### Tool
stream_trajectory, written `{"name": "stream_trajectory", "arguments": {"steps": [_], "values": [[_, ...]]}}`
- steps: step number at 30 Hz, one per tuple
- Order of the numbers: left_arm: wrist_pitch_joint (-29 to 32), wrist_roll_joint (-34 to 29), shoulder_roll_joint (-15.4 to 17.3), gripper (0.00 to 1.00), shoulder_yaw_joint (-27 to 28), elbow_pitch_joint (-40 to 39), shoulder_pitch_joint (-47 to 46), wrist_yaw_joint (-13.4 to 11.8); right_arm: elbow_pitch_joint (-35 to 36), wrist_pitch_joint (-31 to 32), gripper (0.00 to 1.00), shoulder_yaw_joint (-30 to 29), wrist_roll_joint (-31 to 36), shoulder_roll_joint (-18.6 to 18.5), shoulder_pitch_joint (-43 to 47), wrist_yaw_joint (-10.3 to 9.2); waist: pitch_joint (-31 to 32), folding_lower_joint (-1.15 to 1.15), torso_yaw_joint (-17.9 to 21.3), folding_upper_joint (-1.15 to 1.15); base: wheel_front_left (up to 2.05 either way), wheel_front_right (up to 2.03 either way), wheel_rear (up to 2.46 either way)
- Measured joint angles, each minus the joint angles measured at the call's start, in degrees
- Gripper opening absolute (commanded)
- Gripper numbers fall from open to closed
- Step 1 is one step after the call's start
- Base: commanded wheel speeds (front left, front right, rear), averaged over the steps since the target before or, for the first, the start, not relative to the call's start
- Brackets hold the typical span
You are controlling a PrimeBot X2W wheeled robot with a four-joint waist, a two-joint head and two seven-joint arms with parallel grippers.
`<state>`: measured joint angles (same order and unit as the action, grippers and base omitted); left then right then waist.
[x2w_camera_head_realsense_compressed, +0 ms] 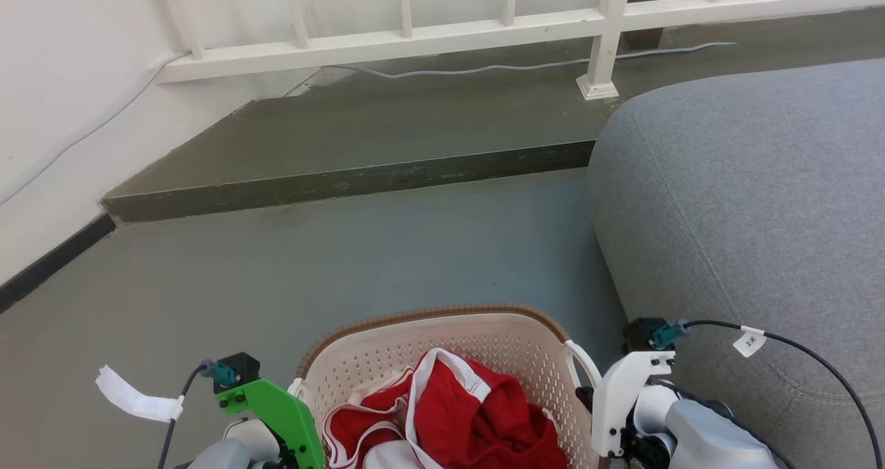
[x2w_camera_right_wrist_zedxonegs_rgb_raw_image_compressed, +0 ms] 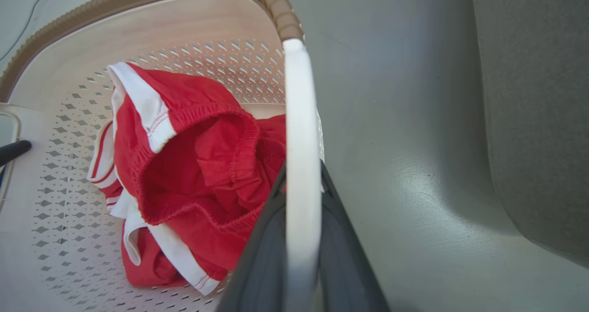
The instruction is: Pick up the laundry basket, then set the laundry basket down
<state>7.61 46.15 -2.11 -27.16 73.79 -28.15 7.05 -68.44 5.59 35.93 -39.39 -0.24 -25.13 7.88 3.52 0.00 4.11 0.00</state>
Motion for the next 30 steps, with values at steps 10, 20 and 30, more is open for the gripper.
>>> {"name": "stream_trajectory", "arguments": {"steps": [10,20,30], "values": [[-0.18,0.0,0.01,0.0,-0.55,-0.15,0.01,-0.03,-0.26,-0.58,0.0,0.21,-0.04,0.0,-0.07,0.0,-0.41,0.0,-0.03,0.0,0.0,0.0,0.0],[-2.11,0.0,0.01,0.0,-0.68,-0.7,-0.03,-0.08,-0.3,-2.05,0.0,0.2,-0.48,0.0,-0.73,0.0,-2.77,0.0,-0.1,0.0,0.0,0.0,0.0],[-5.95,-0.16,0.09,0.0,-1.04,-2.74,-2.8,-1.1,-0.2,-5.19,0.0,-0.09,-0.45,-0.44,-4.82,0.0,-7.77,0.0,-0.19,0.0,0.0,0.0,0.0]]}}
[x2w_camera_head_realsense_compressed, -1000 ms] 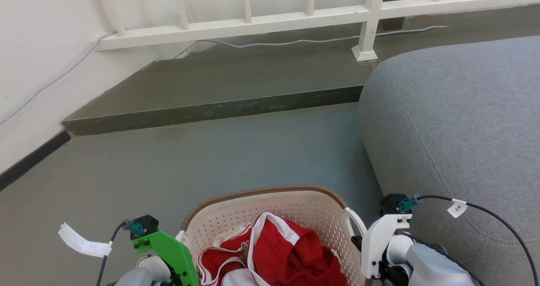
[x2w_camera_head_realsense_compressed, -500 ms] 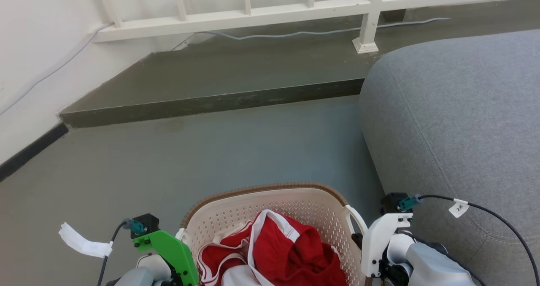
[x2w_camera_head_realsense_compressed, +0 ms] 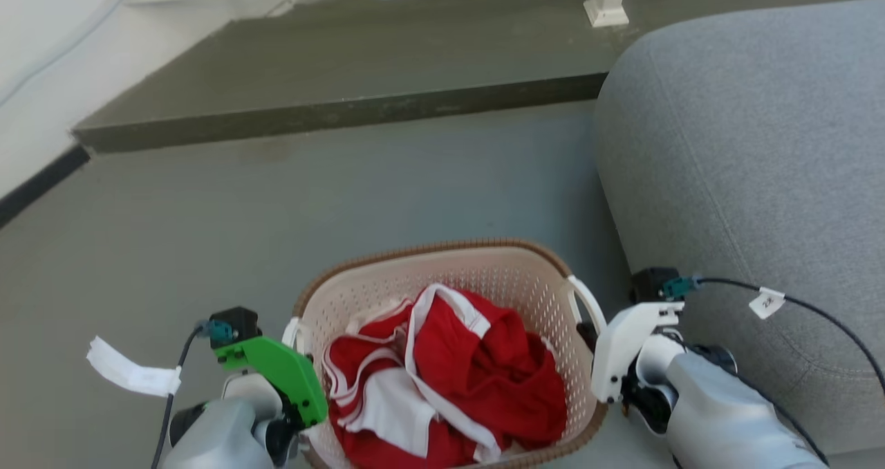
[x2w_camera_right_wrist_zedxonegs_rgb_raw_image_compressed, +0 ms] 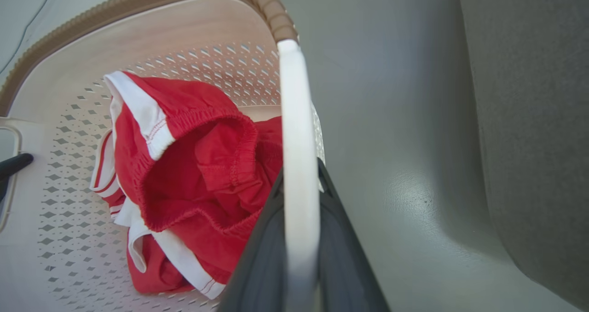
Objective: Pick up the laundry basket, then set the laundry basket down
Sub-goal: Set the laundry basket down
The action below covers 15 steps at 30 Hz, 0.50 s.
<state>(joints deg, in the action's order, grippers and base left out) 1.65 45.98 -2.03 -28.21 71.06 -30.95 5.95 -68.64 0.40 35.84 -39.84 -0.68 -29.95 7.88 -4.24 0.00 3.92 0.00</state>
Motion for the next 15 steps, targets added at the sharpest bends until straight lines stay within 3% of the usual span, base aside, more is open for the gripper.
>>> {"name": "stream_trajectory", "arguments": {"steps": [15], "values": [[-6.11,-2.1,-0.04,0.0,-1.34,-1.92,-7.16,-1.92,0.99,-4.26,0.0,-0.32,0.59,-1.34,-7.83,-0.87,-11.43,0.0,-0.24,0.0,0.0,0.0,0.0]]}}
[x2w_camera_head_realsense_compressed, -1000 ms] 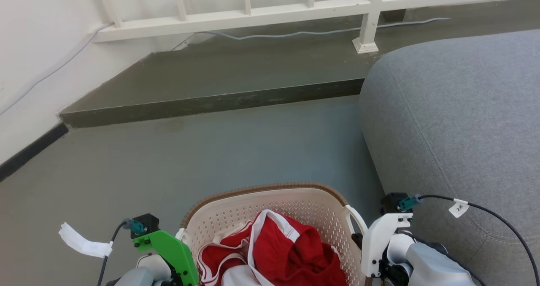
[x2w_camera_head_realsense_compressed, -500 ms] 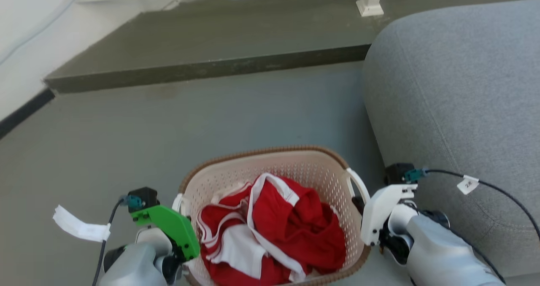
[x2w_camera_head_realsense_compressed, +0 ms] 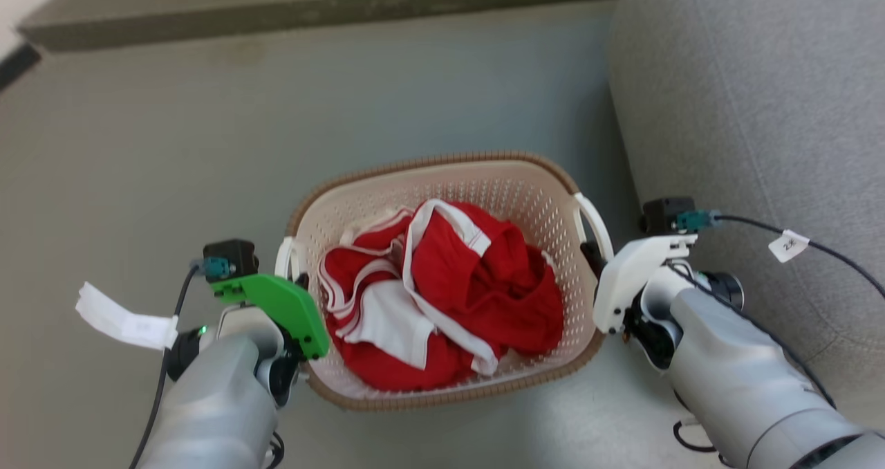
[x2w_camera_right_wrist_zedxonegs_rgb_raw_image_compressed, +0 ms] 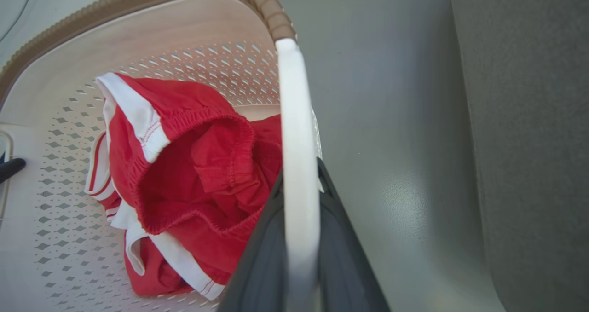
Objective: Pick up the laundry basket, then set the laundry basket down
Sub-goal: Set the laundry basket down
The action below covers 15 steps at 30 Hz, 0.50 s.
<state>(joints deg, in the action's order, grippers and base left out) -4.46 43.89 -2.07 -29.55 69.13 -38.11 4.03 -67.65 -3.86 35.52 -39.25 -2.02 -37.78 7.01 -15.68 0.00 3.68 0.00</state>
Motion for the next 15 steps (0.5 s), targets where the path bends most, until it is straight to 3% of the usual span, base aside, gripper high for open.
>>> {"name": "stream_trajectory", "arguments": {"steps": [15], "values": [[-4.9,-1.36,-0.01,0.0,0.12,-1.81,-7.8,-1.23,1.02,-4.99,0.0,-0.49,0.98,-1.51,-7.8,-0.55,-12.34,-0.01,-0.32,0.0,0.0,0.0,0.0]]}}
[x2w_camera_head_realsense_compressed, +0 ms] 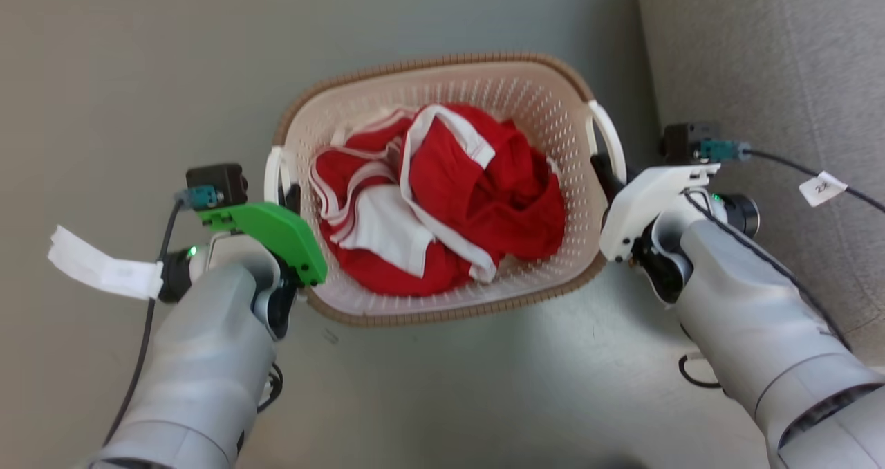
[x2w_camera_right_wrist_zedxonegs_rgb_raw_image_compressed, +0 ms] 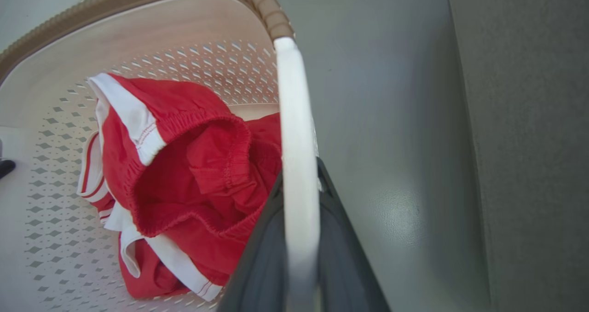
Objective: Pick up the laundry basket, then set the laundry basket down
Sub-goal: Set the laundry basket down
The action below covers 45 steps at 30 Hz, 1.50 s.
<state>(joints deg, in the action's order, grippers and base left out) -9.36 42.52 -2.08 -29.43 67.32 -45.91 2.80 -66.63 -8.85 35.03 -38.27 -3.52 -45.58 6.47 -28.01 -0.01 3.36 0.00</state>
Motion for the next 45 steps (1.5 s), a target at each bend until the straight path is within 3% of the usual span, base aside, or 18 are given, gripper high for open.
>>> {"name": "stream_trajectory", "arguments": {"steps": [27,45], "values": [[-4.16,-3.22,1.44,0.0,1.15,-3.39,-16.18,-1.87,3.91,-5.33,0.0,-0.81,3.66,-2.86,-15.3,-2.36,-24.53,0.0,-1.15,0.0,0.0,0.0,0.0],[-4.56,-5.5,2.41,0.0,2.21,-6.68,-17.74,-2.55,7.89,-5.75,0.0,-1.51,7.08,-3.56,-16.19,-4.98,-30.78,0.01,-1.84,0.0,0.0,0.0,0.0]]}}
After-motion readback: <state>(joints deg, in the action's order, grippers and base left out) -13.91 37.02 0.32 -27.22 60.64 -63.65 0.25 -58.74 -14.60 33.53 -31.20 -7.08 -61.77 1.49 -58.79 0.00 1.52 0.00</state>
